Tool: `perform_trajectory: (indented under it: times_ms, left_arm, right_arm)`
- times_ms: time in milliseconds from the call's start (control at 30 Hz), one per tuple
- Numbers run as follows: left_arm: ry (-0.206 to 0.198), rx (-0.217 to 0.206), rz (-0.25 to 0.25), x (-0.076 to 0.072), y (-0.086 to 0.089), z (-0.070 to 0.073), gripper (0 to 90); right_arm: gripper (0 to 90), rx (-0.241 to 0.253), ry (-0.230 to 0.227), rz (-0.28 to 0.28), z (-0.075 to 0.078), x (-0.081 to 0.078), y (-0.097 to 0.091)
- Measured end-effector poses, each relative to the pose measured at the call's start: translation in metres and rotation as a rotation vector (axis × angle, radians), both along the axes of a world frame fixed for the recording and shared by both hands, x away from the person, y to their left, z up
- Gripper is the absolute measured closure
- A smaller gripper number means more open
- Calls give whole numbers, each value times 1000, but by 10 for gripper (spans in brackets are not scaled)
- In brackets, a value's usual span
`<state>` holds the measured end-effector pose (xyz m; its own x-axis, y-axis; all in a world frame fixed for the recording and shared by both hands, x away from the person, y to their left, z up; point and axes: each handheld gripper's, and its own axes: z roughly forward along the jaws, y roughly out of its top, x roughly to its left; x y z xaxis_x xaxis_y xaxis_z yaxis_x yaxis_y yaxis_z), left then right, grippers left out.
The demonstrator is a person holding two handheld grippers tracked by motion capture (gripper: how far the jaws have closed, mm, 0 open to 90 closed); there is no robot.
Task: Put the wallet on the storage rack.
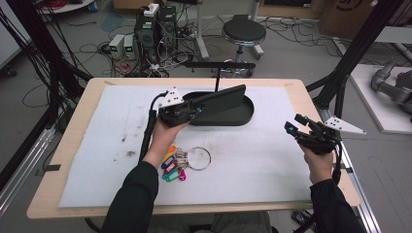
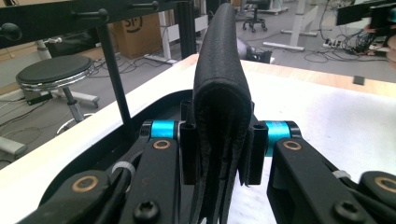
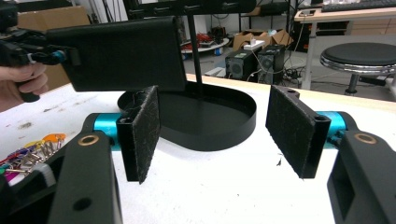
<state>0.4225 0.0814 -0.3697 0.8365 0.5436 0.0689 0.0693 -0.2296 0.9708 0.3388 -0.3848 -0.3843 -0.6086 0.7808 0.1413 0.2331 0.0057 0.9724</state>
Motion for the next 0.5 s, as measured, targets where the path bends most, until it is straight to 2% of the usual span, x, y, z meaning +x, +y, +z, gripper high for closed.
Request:
perform_trajectory:
  times_ms: [300, 500]
  left_arm:
    - [2, -25, 21, 29, -7, -14, 739]
    - [39, -30, 33, 47, -12, -24, 739]
  right_arm:
    - [362, -4, -4, -2, -1, 0, 0]
    - [362, -3, -3, -4, -1, 1, 0]
